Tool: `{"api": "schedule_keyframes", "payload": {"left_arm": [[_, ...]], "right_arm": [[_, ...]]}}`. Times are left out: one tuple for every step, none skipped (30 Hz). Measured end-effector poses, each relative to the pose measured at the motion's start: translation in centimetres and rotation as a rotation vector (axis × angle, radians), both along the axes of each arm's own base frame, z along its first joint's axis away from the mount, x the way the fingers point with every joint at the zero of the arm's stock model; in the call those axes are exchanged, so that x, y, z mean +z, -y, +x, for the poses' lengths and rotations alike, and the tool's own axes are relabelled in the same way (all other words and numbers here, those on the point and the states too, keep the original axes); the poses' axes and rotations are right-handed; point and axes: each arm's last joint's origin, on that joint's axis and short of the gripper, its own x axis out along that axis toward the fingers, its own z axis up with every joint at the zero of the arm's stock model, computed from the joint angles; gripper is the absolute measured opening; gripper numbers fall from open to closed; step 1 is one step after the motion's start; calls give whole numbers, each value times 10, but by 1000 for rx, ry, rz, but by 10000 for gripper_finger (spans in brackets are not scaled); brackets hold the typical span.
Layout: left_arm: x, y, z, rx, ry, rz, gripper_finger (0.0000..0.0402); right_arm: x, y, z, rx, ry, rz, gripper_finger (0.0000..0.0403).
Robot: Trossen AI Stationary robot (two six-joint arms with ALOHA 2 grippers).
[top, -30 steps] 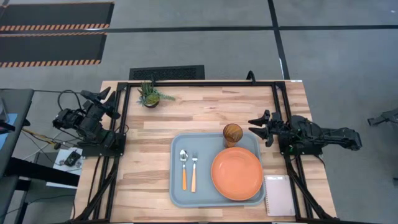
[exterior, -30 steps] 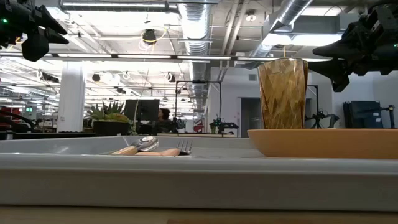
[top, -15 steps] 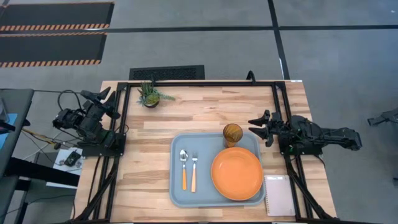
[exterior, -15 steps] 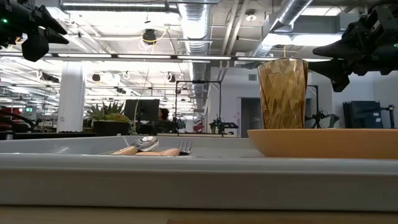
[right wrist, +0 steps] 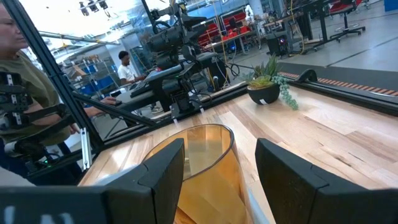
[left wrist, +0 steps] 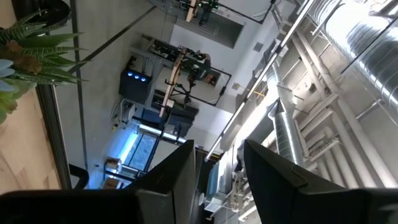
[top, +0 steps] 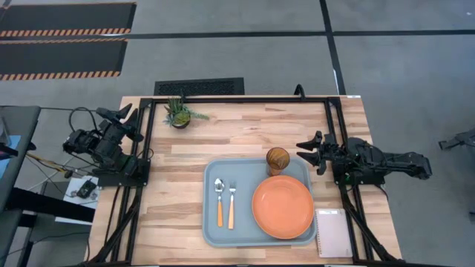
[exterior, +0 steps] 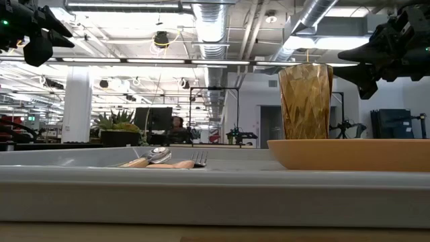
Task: Pick and place plate/cup/fork/spoon on tray
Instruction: Return to Home Position
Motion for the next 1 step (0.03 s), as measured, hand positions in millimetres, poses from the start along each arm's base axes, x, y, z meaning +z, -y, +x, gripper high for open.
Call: {"api": "schedule_keyframes", "payload": {"left_arm": [[0, 0, 0, 0, 0, 0, 124]], "right_arm": [[0, 0, 0, 0, 0, 0, 221]]}}
